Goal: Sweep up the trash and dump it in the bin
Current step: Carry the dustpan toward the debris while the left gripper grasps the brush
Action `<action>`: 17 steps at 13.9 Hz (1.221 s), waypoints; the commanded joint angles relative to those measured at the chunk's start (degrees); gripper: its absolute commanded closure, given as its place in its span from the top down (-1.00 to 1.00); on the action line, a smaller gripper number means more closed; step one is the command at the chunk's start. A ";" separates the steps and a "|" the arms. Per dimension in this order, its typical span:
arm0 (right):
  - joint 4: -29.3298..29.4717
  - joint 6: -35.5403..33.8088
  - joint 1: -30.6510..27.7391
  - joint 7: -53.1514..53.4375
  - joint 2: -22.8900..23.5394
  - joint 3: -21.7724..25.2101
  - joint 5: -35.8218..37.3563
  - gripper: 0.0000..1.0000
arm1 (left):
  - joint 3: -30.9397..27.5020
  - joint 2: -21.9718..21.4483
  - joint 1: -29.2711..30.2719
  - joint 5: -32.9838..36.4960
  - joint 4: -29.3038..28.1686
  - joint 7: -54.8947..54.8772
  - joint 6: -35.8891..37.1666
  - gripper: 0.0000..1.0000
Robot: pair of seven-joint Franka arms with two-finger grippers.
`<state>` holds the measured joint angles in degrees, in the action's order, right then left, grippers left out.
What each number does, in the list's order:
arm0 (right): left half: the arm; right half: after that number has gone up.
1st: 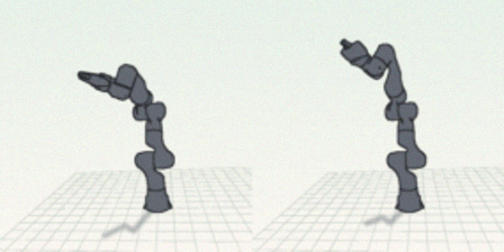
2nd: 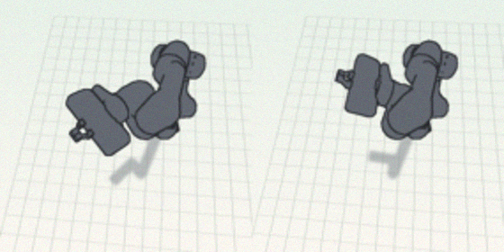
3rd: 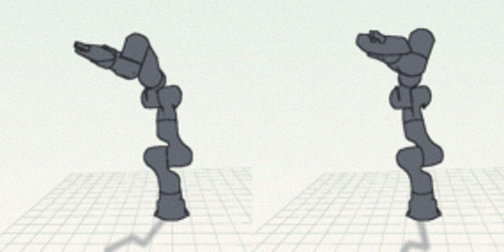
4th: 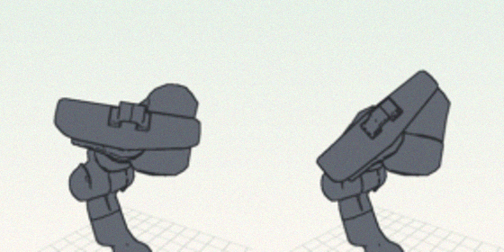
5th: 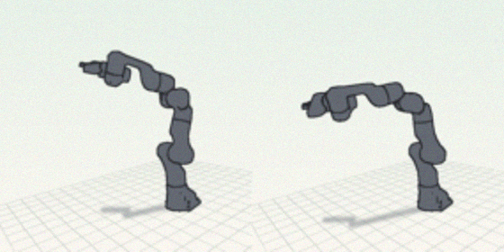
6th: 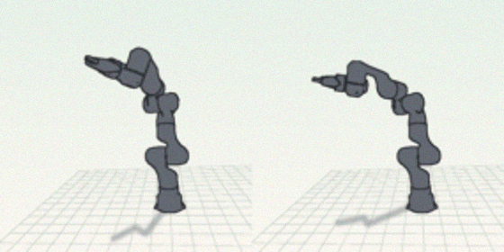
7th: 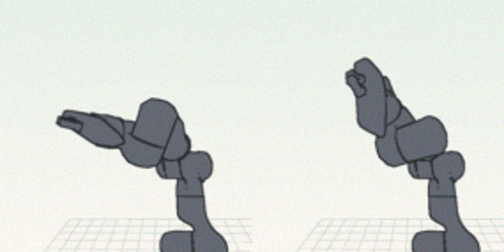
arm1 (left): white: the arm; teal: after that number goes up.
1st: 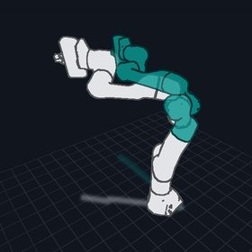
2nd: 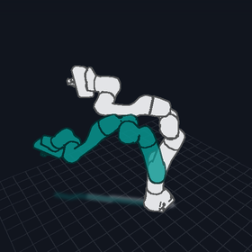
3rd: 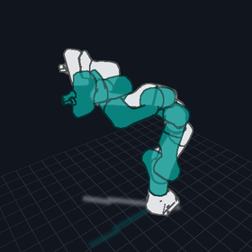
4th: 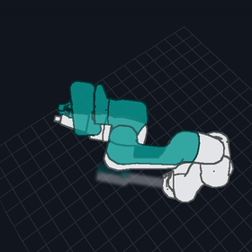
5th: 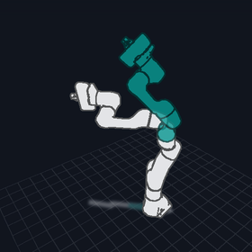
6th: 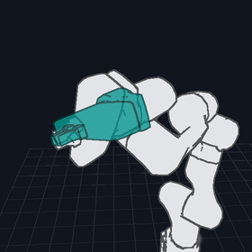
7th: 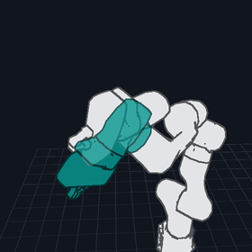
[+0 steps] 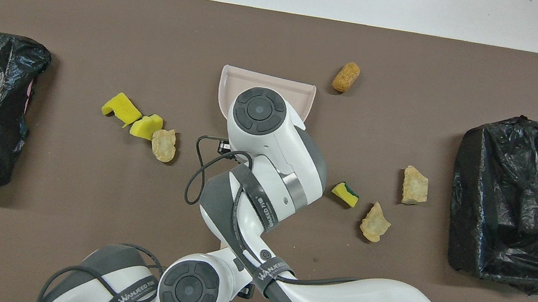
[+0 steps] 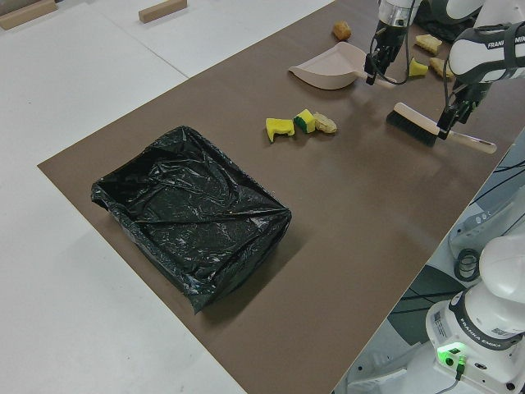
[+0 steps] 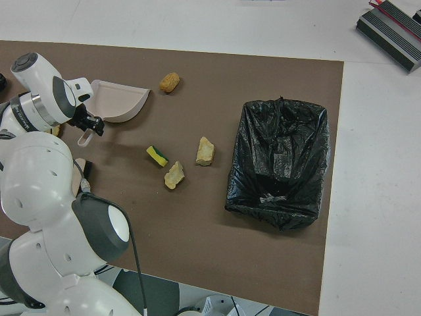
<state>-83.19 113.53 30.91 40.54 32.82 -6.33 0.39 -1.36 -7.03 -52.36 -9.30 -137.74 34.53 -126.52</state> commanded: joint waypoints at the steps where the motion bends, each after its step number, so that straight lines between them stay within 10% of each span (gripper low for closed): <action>1: -0.57 -1.64 -0.76 -0.45 -2.05 -0.17 1.02 -1.00 | -1.02 -0.44 -1.43 -1.07 -1.04 -0.69 -1.53 1.00; 5: -0.74 -3.84 -3.47 -8.07 -6.00 -0.17 -0.12 -1.00 | -0.93 0.70 -1.52 -1.07 -1.13 -0.69 -2.41 1.00; 9: -2.06 -7.95 -7.69 -21.70 -10.49 -0.17 -0.39 -1.00 | -0.93 0.79 -3.02 -1.25 -1.66 -0.59 -1.97 -1.00; 17: -5.13 -17.81 -11.31 -56.31 -14.62 -0.09 -0.39 -1.00 | -1.63 -0.08 1.71 -1.69 4.56 0.19 10.03 -1.00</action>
<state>-84.71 95.94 20.21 -8.35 20.99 -6.03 0.35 -2.53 -5.66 -53.29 -10.26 -136.40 34.62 -123.12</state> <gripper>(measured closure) 0.687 0.744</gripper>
